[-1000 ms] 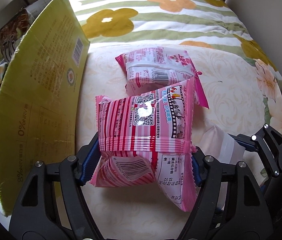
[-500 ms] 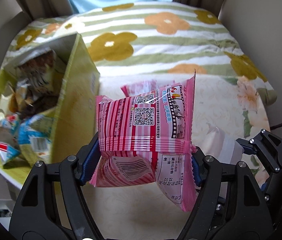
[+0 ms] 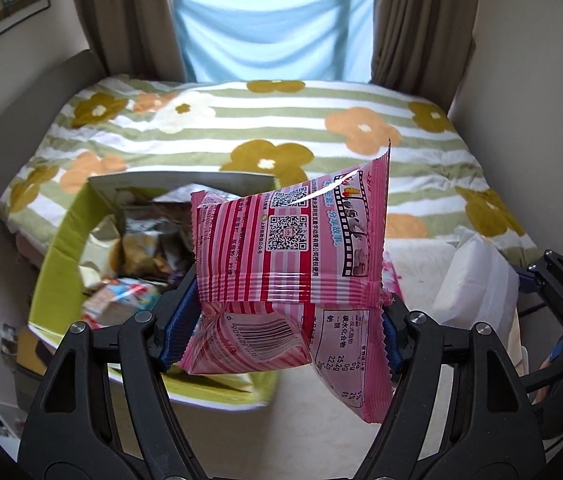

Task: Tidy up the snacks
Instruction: 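Carry the pink packet and white bag with both tools over the box, then open the left tool to drop the pink packet while the right tool drops the white bag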

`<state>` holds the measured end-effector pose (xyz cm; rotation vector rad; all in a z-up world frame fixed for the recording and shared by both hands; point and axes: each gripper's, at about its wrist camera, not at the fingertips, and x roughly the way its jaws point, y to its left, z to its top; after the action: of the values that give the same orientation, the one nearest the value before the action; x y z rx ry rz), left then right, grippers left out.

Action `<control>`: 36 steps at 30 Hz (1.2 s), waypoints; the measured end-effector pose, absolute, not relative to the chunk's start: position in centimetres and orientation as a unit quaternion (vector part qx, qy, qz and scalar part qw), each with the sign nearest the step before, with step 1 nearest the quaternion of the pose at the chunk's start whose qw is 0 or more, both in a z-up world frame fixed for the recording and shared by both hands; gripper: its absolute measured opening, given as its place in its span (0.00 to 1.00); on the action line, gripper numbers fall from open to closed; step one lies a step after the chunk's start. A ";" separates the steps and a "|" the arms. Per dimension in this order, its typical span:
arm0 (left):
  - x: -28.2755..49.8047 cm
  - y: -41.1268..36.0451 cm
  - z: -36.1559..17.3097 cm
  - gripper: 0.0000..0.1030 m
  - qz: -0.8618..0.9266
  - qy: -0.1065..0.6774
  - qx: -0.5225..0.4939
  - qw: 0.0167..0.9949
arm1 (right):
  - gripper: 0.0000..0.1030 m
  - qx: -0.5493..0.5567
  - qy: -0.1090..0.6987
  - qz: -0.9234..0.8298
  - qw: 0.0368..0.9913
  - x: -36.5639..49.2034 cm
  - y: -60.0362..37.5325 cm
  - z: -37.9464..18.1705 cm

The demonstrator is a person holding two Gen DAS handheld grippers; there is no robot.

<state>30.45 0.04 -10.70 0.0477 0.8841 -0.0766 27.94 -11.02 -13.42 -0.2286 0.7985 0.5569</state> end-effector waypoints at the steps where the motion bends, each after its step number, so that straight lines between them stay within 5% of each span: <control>1: 30.5 1.2 -10.5 0.69 -0.035 0.427 0.021 0.903 | 0.68 -0.109 0.379 0.267 0.879 28.1 -10.0 -12.9; 20: 36.3 23.1 -14.8 0.69 -0.044 0.481 0.012 0.875 | 0.68 -0.036 0.418 0.205 0.885 34.1 7.3 -12.7; 24: 37.7 24.3 -17.0 0.76 -0.065 0.502 0.018 0.863 | 0.68 -0.021 0.431 0.186 0.883 34.7 8.6 -13.3; 27: 37.9 24.1 -17.7 0.98 -0.066 0.500 0.048 0.862 | 0.68 -0.012 0.436 0.162 0.885 34.9 9.0 -13.6; 36: 35.9 25.0 -18.2 0.99 -0.071 0.497 0.016 0.864 | 0.68 0.011 0.461 0.130 0.878 35.7 8.3 -14.6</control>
<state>35.92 25.03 -18.15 0.0330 1.0422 -0.1492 35.72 8.27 -14.62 0.0234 0.9609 0.2713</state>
